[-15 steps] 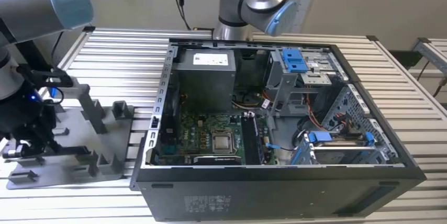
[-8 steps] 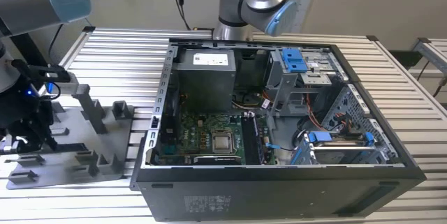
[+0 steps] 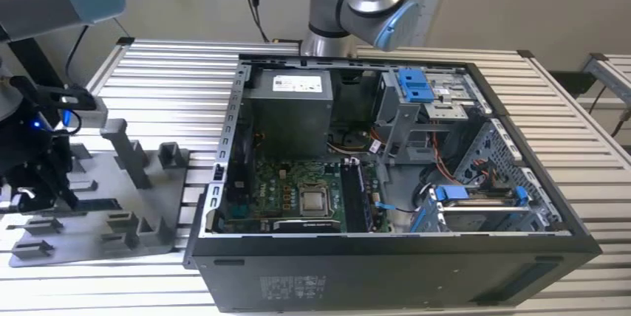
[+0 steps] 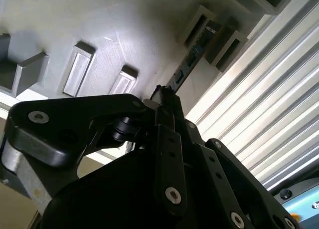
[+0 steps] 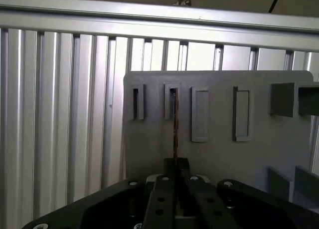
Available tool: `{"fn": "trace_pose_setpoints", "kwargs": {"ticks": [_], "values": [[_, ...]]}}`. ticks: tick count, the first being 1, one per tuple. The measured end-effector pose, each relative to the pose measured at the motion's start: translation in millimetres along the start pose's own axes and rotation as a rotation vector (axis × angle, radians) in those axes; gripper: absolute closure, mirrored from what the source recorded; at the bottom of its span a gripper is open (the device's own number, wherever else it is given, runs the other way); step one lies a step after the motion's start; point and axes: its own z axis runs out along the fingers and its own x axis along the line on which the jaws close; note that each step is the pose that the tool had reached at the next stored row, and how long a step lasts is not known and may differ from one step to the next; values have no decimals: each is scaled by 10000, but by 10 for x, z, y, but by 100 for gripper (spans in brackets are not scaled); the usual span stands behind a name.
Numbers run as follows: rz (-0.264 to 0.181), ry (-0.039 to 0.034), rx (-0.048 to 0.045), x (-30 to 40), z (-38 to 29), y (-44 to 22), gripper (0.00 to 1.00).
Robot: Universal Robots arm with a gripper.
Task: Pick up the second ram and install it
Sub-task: 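Pick up the second ram and move it above second insertion slot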
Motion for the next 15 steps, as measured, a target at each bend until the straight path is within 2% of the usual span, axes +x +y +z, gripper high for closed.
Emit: {"fn": "trace_pose_setpoints", "kwargs": {"ticks": [5,9,13,15], "values": [[84,-3,0,0,-65,1,86],[126,-3,0,0,-147,2,86],[155,-3,0,0,-253,4,86],[168,-4,0,0,-333,5,86]]}}
